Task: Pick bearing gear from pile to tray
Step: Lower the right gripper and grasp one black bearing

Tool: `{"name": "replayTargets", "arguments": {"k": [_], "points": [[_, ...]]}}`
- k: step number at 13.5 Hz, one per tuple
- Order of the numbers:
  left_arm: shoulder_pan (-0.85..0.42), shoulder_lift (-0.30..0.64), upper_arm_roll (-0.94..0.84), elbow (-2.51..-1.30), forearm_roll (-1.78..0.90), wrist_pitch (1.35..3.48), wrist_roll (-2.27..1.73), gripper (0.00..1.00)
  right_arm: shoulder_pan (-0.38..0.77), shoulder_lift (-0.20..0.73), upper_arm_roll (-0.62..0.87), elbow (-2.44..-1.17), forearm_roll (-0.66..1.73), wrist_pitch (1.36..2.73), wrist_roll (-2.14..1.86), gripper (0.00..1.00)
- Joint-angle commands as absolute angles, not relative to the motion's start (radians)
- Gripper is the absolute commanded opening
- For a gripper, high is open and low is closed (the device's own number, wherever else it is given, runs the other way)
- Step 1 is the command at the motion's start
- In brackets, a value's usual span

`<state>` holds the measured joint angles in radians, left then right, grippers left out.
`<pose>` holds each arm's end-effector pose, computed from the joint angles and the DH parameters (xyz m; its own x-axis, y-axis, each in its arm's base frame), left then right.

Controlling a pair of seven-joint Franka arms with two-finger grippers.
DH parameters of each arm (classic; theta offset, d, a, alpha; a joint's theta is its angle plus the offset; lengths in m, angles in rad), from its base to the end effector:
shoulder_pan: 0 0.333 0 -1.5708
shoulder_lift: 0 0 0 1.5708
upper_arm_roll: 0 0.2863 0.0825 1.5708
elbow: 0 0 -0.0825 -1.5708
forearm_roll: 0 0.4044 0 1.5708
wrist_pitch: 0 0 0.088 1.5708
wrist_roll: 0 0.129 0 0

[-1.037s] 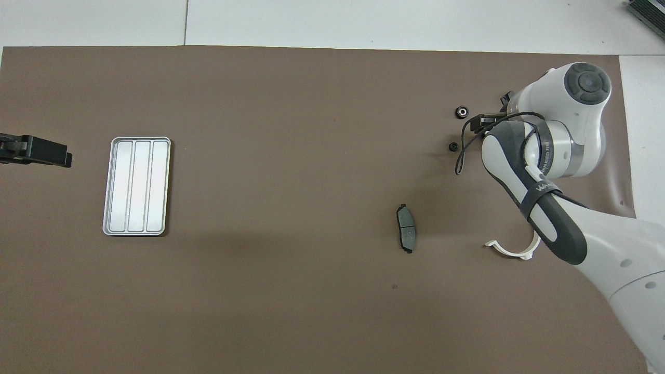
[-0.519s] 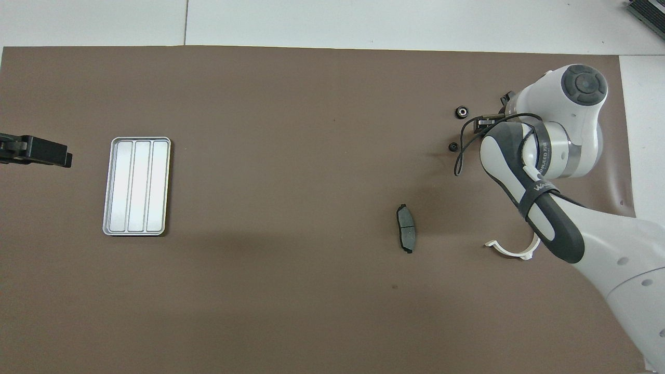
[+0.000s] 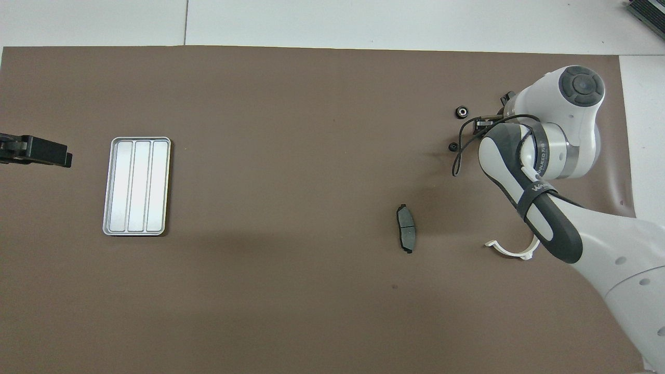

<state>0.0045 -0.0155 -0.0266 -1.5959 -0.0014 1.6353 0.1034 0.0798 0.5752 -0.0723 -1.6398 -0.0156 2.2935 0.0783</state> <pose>0.5780 -0.0130 0.5752 0.9906 -0.1251 0.0547 -0.1250 -0.9921 -0.0047 0.6958 0.0087 0.2307 0.9955 -0.0457 0.0829 -0.0496 -0.9977 0.0454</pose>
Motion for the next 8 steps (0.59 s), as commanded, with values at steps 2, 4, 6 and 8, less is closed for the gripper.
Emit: {"name": "replayTargets", "arguments": {"k": [2,4,6,8], "points": [[0.017,-0.041,-0.034,-1.628,-0.011,1.647,0.11,1.0,0.08,0.571,-0.071,-1.654,-0.003,2.295,0.106,0.46],[0.017,-0.041,-0.034,-1.628,-0.011,1.647,0.11,1.0,0.08,0.571,-0.071,-1.654,-0.003,2.295,0.106,0.41],[0.017,-0.041,-0.034,-1.628,-0.011,1.647,0.11,1.0,0.08,0.569,-0.069,-1.658,-0.003,2.295,0.106,0.35],[0.017,-0.041,-0.034,-1.628,-0.011,1.647,0.11,1.0,0.08,0.569,-0.069,-1.661,-0.002,2.295,0.106,0.25]]}}
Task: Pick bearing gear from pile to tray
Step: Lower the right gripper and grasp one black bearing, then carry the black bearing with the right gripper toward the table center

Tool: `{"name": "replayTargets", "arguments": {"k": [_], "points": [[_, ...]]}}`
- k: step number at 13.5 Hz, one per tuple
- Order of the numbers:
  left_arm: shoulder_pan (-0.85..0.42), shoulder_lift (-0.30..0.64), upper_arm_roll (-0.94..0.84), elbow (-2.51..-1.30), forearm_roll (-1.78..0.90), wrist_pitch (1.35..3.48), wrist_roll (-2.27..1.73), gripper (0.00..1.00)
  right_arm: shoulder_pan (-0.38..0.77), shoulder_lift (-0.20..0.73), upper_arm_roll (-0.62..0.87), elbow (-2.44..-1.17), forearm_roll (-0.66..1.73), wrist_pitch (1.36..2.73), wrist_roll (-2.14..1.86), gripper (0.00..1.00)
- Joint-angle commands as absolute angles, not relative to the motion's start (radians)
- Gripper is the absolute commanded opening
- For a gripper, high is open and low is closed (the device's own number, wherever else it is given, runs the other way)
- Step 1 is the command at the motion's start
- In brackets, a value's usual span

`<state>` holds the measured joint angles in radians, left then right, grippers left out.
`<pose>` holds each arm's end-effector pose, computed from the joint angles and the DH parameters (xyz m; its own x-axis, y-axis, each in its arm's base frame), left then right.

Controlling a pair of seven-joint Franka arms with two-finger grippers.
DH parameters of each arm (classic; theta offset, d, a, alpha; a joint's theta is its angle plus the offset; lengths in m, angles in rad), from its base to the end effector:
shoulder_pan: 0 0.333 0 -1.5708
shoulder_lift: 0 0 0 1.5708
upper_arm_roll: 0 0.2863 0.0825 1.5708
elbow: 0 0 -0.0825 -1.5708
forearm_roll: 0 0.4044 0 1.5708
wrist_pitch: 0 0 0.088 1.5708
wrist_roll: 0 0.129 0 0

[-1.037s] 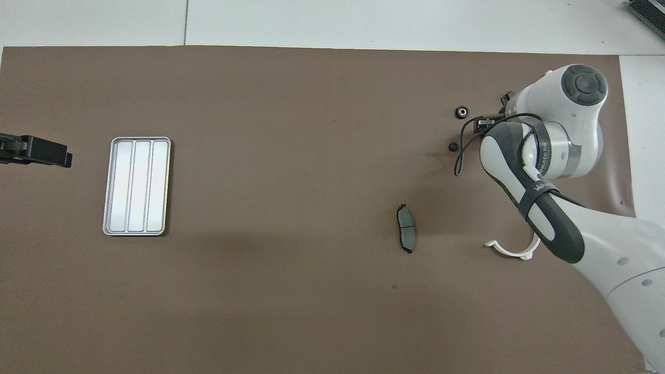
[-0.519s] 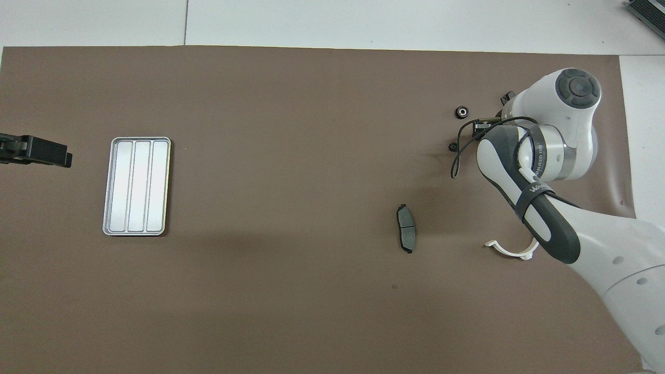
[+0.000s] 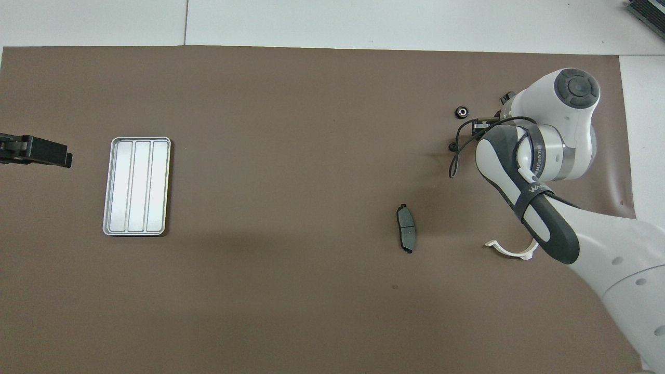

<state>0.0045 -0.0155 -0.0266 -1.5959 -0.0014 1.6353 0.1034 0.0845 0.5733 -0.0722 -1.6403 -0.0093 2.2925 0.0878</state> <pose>0.5780 -0.0130 0.5752 0.9906 -0.1251 0.0547 -0.1250 -0.9921 -0.0047 0.6957 0.0122 0.2317 0.9950 -0.0547 0.0835 -0.0581 -0.9975 0.0394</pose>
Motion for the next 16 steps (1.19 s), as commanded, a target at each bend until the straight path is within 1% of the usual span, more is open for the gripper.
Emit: {"name": "replayTargets", "arguments": {"k": [1,4,6,9,11,13,14,16], "points": [[0.017,-0.041,-0.032,-1.628,-0.011,1.647,0.11,1.0,0.08,0.568,-0.069,-1.661,-0.002,2.295,0.106,0.2],[0.017,-0.041,-0.032,-1.628,-0.011,1.647,0.11,1.0,0.08,0.56,-0.069,-1.658,-0.003,2.292,0.104,0.08],[0.017,-0.041,-0.034,-1.628,-0.011,1.647,0.107,1.0,0.081,0.534,-0.068,-1.645,-0.008,2.263,0.092,0.05],[0.026,-0.041,-0.032,-1.628,-0.011,1.658,0.092,1.0,0.081,0.506,-0.025,-1.594,-0.012,2.189,0.094,0.02],[0.044,-0.041,-0.032,-1.631,-0.012,1.67,0.052,1.0,0.081,0.506,0.02,-1.536,-0.017,2.149,0.095,0.02],[0.051,-0.043,-0.032,-1.646,-0.012,1.69,0.048,1.0,0.09,0.506,0.075,-1.478,-0.017,2.12,0.104,0.0],[0.058,-0.058,-0.032,-1.672,-0.012,1.703,0.049,1.0,0.121,0.511,0.086,-1.448,-0.017,2.115,0.109,0.0],[0.061,-0.075,-0.032,-1.716,-0.012,1.741,0.048,1.0,0.205,0.515,0.086,-1.442,-0.018,2.115,0.159,0.0]]}}
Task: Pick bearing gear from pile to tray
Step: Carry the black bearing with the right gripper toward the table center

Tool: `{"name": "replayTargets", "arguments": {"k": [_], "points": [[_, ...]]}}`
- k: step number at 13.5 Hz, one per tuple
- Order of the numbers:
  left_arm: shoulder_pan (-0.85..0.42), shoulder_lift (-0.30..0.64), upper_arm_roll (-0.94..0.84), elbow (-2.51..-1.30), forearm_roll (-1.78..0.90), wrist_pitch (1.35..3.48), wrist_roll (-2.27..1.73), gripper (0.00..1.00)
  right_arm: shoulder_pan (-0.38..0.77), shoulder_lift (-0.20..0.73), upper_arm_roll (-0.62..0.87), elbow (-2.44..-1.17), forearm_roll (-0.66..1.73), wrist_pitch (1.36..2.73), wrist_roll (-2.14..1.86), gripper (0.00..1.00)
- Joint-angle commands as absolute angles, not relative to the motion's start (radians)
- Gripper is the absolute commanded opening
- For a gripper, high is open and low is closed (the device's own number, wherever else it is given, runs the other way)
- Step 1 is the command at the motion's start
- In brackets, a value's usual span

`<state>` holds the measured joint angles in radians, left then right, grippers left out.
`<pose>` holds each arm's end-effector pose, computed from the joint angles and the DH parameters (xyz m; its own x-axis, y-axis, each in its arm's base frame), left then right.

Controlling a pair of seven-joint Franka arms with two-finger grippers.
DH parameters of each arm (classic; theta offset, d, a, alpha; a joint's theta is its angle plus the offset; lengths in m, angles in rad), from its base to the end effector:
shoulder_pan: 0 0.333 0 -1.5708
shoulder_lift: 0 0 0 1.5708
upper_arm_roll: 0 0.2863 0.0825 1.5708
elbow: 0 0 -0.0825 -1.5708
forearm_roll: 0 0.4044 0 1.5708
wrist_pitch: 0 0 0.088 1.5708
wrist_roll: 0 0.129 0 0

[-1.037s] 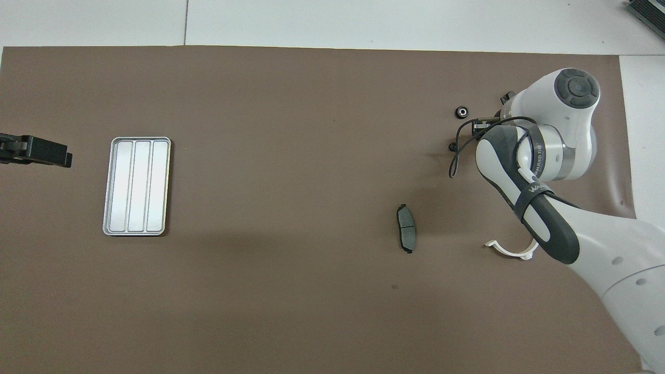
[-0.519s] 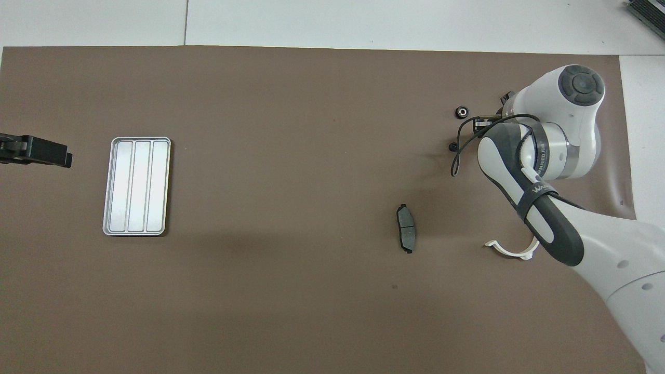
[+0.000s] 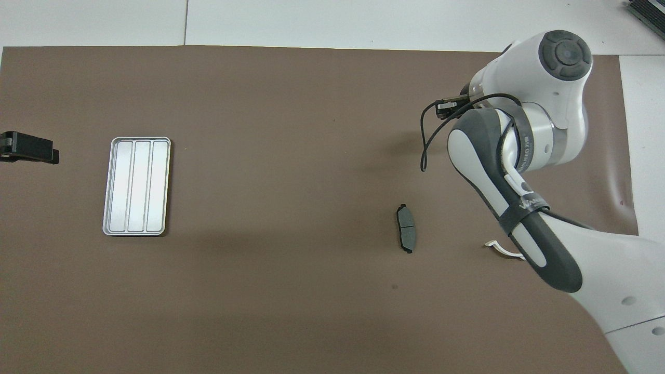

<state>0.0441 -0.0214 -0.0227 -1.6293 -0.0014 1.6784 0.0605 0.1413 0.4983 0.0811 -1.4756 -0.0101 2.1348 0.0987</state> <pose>0.5803 0.0121 0.5660 0.9968 -0.0390 0.0704 -0.0389 -0.9992 -0.0034 0.7052 0.1509 0.3500 0.9813 0.1102 0.1579 0.1186 -0.9919 -0.0452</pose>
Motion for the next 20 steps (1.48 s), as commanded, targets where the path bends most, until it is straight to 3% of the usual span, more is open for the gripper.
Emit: {"name": "replayTargets", "arguments": {"k": [1,6,15,19,20], "points": [[0.061,-0.078,-0.032,-1.727,-0.012,1.752,0.048,1.0,0.227,0.517,0.086,-1.437,-0.021,2.118,0.179,0.0],[0.043,-0.075,-0.034,-1.744,-0.012,1.784,-0.026,1.0,0.392,0.531,0.087,-1.419,-0.018,2.169,0.267,0.0],[0.012,-0.046,-0.041,-1.796,-0.012,1.877,-0.219,1.0,0.627,0.707,0.084,-1.344,-0.089,2.414,0.506,0.0],[0.008,-0.043,-0.043,-1.812,-0.012,1.907,-0.273,1.0,0.707,0.7,0.084,-1.348,-0.098,2.422,0.609,0.0],[0.006,-0.044,-0.043,-1.818,-0.012,1.907,-0.273,1.0,0.707,0.696,0.084,-1.354,-0.103,2.422,0.611,0.13]]}}
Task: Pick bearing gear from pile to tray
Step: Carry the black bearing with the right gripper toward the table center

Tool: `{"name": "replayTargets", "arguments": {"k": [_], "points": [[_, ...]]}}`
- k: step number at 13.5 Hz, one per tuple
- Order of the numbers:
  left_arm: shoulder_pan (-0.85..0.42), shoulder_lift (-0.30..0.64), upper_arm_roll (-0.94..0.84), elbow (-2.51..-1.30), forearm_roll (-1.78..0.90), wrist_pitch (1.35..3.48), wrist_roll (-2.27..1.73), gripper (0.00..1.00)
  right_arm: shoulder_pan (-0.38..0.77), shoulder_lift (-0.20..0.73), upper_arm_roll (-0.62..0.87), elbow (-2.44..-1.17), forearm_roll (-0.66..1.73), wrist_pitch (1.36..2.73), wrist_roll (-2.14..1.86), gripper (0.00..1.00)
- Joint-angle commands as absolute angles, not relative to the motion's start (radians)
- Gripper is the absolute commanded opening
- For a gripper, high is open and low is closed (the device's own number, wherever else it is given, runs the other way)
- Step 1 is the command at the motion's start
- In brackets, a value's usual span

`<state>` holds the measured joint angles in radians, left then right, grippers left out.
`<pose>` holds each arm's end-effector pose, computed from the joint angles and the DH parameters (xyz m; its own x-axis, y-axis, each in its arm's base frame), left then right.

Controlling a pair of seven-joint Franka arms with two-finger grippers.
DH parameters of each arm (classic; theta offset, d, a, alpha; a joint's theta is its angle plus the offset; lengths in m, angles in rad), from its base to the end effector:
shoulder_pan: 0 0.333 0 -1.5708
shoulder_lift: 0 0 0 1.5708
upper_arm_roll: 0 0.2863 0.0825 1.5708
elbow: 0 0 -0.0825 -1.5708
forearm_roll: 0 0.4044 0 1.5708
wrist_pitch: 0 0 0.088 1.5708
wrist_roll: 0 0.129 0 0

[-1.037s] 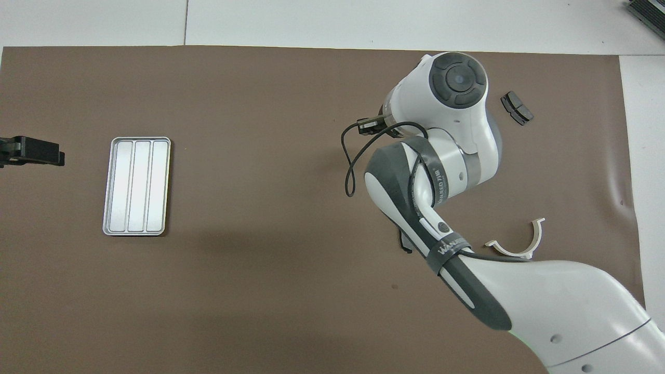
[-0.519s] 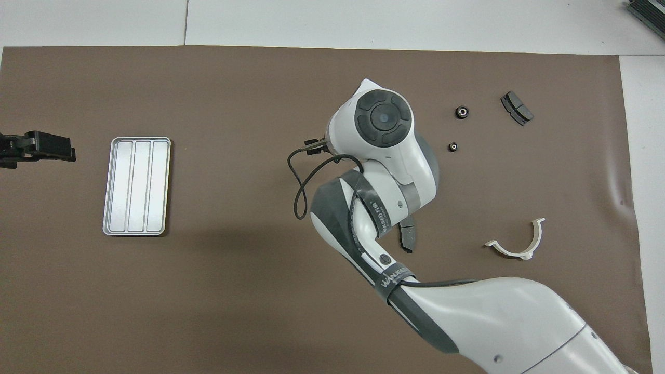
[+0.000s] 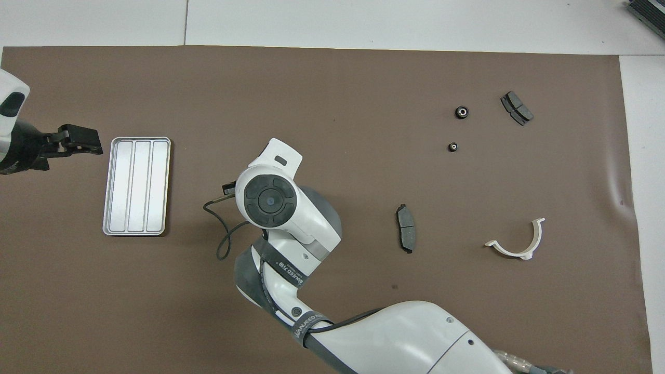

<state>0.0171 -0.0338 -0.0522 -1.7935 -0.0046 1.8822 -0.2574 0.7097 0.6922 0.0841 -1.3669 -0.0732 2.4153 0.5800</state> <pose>0.5882 -0.0214 0.5097 0.9680 0.2219 0.1174 0.2194 -0.9750 0.0338 0.5497 0.5387 0.2950 0.9348 0.1905 0.2997 0.2523 -0.9502 -0.1831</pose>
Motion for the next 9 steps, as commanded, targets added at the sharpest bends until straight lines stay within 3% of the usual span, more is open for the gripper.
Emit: {"name": "replayTargets", "arguments": {"k": [1,3,6,9], "points": [[0.006,-0.044,-0.043,-1.819,-0.012,1.907,-0.273,1.0,0.703,0.696,0.081,-1.356,-0.107,2.421,0.611,0.34],[0.006,-0.044,-0.043,-1.819,-0.012,1.907,-0.273,1.0,0.698,0.695,0.081,-1.358,-0.107,2.421,0.611,0.58],[0.006,-0.044,-0.043,-1.828,-0.012,1.927,-0.275,1.0,0.693,0.695,0.08,-1.358,-0.107,2.415,0.611,0.78],[-0.044,-0.002,-0.043,-1.85,-0.012,2.005,-0.335,1.0,0.671,0.695,0.072,-1.355,-0.109,2.401,0.606,0.77]]}}
